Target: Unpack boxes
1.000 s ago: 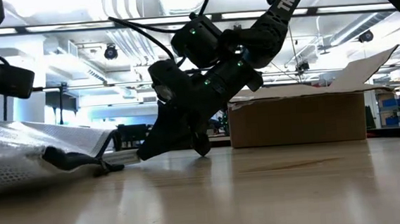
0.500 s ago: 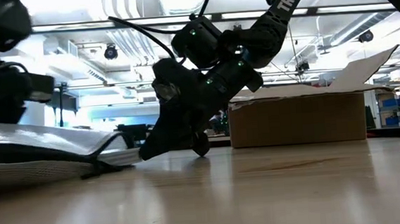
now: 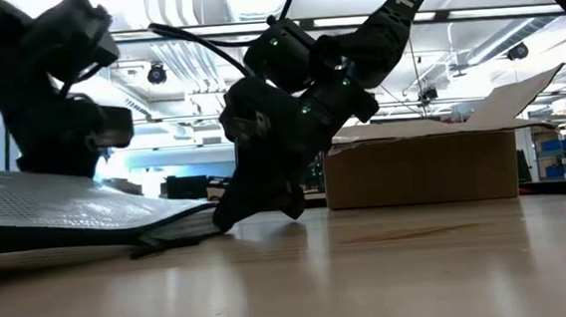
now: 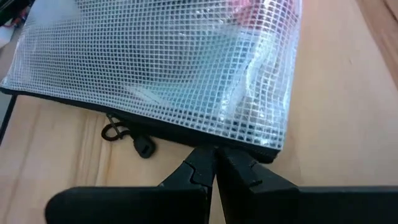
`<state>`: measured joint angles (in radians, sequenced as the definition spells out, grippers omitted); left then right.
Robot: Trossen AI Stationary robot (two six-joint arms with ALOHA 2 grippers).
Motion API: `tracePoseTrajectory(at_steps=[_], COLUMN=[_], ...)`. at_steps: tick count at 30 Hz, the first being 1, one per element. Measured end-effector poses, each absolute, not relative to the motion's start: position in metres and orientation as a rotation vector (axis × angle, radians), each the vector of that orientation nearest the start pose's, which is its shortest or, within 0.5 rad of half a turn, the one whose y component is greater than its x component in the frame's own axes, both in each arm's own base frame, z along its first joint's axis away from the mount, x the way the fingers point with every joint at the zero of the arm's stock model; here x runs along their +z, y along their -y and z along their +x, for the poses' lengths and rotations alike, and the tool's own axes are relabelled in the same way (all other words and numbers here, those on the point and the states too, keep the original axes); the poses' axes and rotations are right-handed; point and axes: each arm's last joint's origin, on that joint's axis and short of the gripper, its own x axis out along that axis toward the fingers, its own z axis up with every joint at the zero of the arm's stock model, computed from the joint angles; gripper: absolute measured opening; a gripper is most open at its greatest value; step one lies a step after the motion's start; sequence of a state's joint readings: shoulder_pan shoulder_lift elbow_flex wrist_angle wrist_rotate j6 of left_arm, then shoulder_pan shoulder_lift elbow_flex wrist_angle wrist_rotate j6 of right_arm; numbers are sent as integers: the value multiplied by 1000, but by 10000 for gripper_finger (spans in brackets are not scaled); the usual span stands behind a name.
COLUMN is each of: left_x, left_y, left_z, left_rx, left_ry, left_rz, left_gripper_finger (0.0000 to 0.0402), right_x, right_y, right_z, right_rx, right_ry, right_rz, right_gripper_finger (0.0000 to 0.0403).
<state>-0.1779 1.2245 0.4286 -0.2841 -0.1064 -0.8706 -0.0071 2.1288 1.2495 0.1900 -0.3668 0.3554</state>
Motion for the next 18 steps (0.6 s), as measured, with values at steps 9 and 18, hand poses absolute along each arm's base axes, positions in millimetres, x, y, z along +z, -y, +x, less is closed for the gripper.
tracePoseTrajectory(at_steps=[9, 18], left_x=[143, 153], left_y=[33, 35], left_z=[206, 212], left_rx=[351, 296], left_ry=[-1068, -1106], left_rz=[-539, -478], left_gripper_finger=[0, 0], right_x=[116, 116], right_y=[-8, -8], right_z=[435, 435], right_rx=[227, 212], right_ry=[-737, -735], right_rz=[449, 445], right_gripper_finger=[0, 0])
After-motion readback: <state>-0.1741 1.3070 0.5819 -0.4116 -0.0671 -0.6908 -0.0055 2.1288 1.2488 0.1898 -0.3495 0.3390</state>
